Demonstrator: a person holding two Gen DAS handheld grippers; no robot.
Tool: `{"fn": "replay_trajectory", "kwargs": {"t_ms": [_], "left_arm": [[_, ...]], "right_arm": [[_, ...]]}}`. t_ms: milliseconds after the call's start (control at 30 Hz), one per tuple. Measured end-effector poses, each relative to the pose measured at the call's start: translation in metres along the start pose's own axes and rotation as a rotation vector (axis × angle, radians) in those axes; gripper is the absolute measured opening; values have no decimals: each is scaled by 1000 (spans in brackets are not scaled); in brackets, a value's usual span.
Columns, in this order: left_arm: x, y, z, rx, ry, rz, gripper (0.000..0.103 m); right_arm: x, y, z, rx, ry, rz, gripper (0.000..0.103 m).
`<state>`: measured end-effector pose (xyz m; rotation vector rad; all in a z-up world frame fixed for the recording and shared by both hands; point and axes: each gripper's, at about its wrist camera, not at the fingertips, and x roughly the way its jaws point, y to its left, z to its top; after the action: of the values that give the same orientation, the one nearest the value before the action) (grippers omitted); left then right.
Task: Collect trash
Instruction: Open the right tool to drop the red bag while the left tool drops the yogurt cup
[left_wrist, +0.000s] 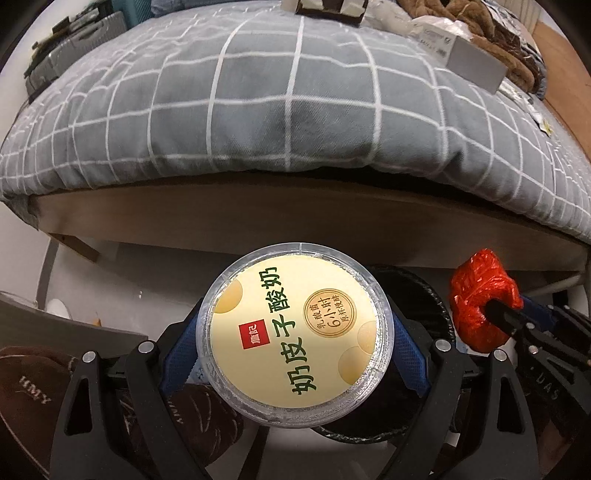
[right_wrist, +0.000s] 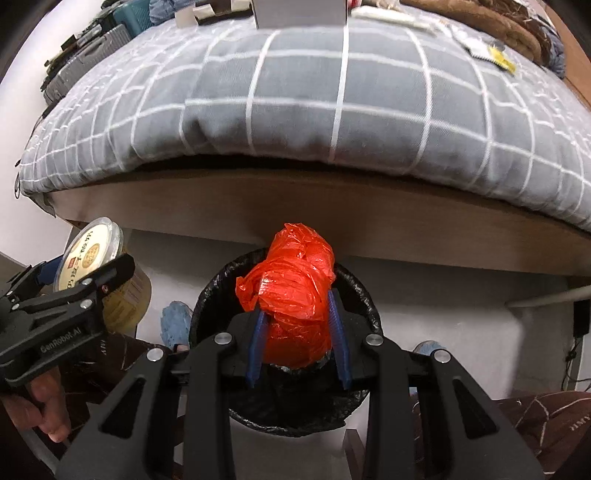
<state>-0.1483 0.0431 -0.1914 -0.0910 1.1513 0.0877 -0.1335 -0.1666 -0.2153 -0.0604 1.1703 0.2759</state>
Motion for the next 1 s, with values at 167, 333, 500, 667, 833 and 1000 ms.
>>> {"fn": "replay_trajectory", "kwargs": {"t_ms": [167, 333, 500, 667, 833, 1000], "left_arm": [[11, -7, -2, 8, 17, 10, 87], [15, -13, 1, 7, 29, 15, 87], [15, -17, 0, 15, 33, 11, 87], [13, -21, 2, 36, 30, -15, 87], [15, -37, 3, 69, 30, -41, 87], [12, -54, 2, 95, 33, -57, 87]], "right_arm": [[14, 3, -4, -15, 36, -1, 30], [20, 9, -10, -33, 42, 5, 34], [8, 2, -8, -23, 2, -7, 61], [-1, -18, -8, 6, -31, -40, 82], [-12, -42, -10, 47, -52, -76, 94], [-19, -71, -10, 98, -54, -116, 95]]}}
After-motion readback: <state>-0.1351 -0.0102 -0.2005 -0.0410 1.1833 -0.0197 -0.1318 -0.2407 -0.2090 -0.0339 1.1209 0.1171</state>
